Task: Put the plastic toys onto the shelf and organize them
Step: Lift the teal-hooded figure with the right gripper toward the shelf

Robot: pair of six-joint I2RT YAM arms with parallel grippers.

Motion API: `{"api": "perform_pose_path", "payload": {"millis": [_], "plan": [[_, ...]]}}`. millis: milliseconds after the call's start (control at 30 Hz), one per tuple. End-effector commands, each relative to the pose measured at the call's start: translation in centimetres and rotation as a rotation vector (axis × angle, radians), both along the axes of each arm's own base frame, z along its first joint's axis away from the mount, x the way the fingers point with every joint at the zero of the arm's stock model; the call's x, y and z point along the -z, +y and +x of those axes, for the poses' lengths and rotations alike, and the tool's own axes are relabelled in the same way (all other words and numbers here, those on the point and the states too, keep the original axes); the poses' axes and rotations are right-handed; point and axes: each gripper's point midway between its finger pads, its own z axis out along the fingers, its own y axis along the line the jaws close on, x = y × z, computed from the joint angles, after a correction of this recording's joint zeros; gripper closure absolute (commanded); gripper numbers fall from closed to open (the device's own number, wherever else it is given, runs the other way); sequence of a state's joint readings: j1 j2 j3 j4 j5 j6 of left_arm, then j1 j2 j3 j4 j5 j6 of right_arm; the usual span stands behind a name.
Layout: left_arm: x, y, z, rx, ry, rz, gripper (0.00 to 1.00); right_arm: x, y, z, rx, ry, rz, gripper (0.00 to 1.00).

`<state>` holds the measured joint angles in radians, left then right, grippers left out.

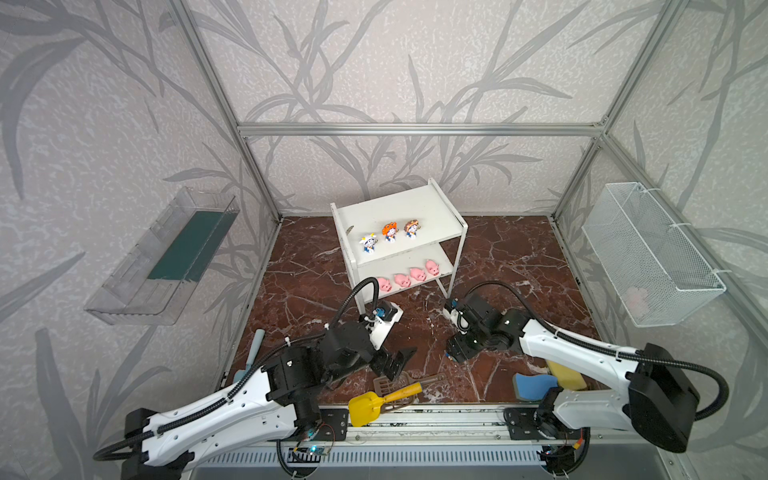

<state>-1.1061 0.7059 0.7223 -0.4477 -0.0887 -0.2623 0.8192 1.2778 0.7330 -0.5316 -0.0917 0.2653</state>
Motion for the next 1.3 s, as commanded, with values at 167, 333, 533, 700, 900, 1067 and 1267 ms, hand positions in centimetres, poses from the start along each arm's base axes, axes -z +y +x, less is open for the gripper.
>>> {"api": "perform_pose_path", "payload": {"millis": [167,333,533,700,900,1067,1267], "plan": [[0.5,-0.1,0.0,0.005,-0.006,0.009,0.01,2.3,-1.9,-3.4,0.028,0.096,-0.068,0.23],[0.4,-0.1,0.0,0.004,-0.008,0.005,0.01,3.1,-2.7,-3.2,0.068,0.094,-0.117,0.23],[0.4,-0.1,0.1,0.003,-0.009,0.011,0.01,3.4,-4.1,-1.7,0.142,0.038,-0.207,0.23],[0.3,0.0,0.1,-0.001,-0.012,0.005,0.01,3.8,-4.5,-0.3,0.192,0.016,-0.226,0.23],[0.2,0.1,0.1,0.000,-0.015,0.006,0.01,4.1,-4.5,1.5,0.236,0.008,-0.201,0.23],[0.0,0.2,0.1,-0.006,-0.019,-0.001,0.01,4.4,-4.7,3.1,0.260,0.002,-0.206,0.23],[0.1,0.2,0.1,-0.007,-0.023,0.002,0.01,4.5,-4.4,4.8,0.278,-0.005,-0.217,0.23]]}}
